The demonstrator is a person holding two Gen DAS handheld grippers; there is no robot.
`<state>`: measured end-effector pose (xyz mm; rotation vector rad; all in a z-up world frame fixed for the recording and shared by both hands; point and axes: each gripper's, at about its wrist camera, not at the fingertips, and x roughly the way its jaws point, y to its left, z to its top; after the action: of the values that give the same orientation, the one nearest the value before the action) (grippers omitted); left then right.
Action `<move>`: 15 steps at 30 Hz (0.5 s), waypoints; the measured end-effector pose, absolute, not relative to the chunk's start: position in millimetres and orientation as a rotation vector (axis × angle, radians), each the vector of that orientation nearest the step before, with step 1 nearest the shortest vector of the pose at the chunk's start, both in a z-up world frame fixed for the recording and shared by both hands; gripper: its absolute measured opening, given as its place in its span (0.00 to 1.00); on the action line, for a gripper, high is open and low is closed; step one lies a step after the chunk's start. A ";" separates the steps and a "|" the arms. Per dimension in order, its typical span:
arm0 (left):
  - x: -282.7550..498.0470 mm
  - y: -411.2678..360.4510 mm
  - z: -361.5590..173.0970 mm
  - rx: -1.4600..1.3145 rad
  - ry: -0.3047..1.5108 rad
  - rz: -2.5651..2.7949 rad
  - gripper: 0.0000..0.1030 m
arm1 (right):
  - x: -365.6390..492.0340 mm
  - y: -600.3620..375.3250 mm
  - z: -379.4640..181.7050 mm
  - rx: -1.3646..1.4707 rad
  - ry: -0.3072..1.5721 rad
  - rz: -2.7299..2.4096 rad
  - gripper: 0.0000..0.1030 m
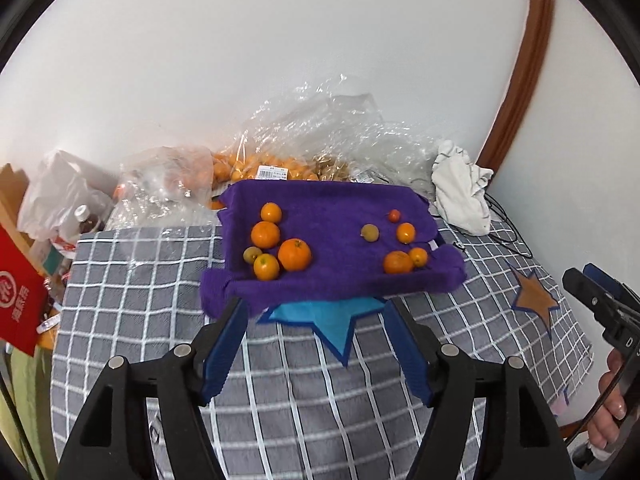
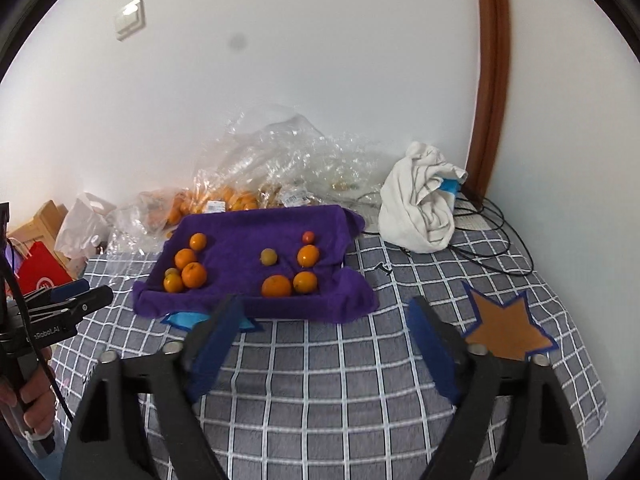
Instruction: Organize fruits
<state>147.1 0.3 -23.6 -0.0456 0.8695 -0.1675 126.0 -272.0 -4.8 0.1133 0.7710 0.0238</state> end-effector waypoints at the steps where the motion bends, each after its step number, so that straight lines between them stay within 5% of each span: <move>1: 137.4 0.3 -19.7 -0.039 0.857 -0.166 0.71 | 116.6 -270.2 -3.0 0.112 0.767 0.023 0.87; 15: 53.0 7.6 2.4 -0.026 0.740 -0.133 0.83 | 42.8 -238.7 3.5 0.061 0.743 0.030 0.93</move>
<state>53.0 7.6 2.4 -0.0262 0.7396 -0.1331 42.8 -238.7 3.5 0.0606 0.7434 0.0303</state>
